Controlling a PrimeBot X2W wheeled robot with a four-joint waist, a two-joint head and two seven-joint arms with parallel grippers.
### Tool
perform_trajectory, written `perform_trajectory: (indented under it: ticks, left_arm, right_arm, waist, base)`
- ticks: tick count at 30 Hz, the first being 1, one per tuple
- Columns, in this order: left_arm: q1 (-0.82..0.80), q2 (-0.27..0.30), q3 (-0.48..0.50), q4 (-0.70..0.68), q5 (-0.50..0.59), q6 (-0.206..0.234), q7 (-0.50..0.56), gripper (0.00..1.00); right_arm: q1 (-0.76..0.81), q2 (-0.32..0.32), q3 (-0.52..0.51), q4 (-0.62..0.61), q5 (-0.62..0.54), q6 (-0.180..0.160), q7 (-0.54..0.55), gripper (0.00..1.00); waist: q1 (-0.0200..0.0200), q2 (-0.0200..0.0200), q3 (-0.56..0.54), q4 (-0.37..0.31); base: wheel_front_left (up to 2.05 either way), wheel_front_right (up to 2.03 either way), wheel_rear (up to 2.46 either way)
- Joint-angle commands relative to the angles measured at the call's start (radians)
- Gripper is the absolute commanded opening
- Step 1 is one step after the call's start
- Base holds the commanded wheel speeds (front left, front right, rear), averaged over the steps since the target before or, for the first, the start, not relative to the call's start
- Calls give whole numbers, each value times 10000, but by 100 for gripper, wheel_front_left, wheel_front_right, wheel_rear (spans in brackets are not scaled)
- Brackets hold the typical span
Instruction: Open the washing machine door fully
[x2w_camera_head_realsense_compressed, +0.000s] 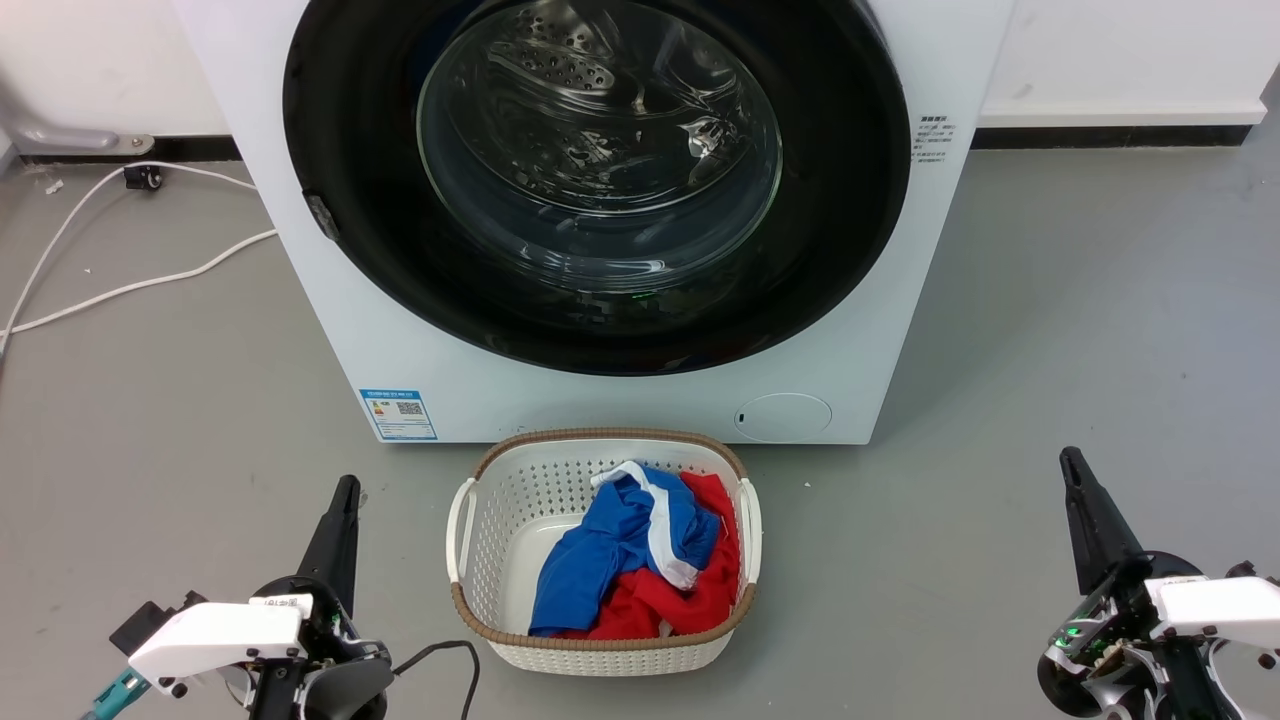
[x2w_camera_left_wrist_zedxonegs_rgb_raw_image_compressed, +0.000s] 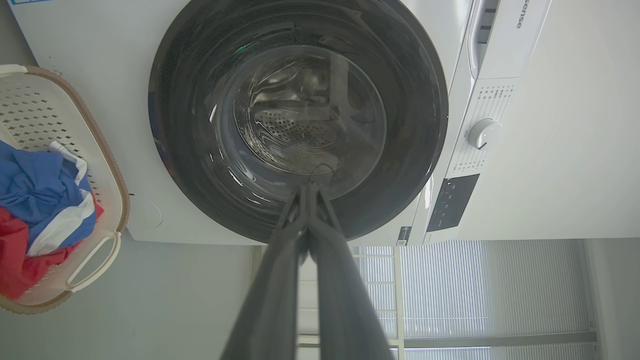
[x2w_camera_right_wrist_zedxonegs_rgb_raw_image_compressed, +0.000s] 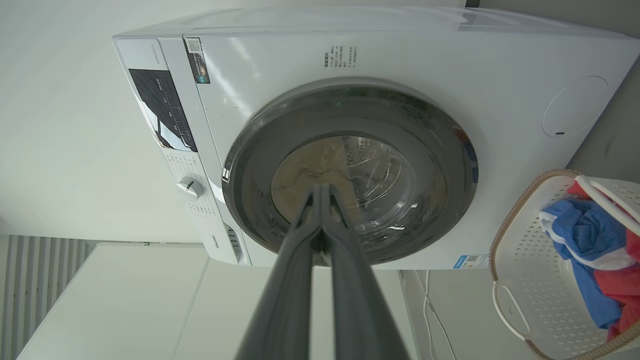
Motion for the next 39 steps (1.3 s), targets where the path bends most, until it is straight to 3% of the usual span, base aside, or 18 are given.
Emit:
perform_trajectory:
  ticks: [1,32,33,39]
  left_arm:
    - [-83,13,13,10,63,-29,25,0]
    - [-92,-38,86,13,116,-29,89,0]
    - [11,-46,58,29,54,0,33,100]
    - [95,-75,-254,83,119,1,-184,100]
  right_arm:
    - [-100,34,-12,12,-50,7,41,0]
    - [-106,68,-55,14,-104,8,69,0]
    - [12,27,-40,23,-8,2,38,100]
    - [201,37,53,-46,-88,2,-134,100]
  waist:
    - [-1,0,0,0]
    - [-1,0,0,0]
    - [0,0,0,0]
    - [0,0,4,-3]
  base:
    - [0,0,0]
    - [0,0,0]
    - [0,0,0]
    - [0,0,0]
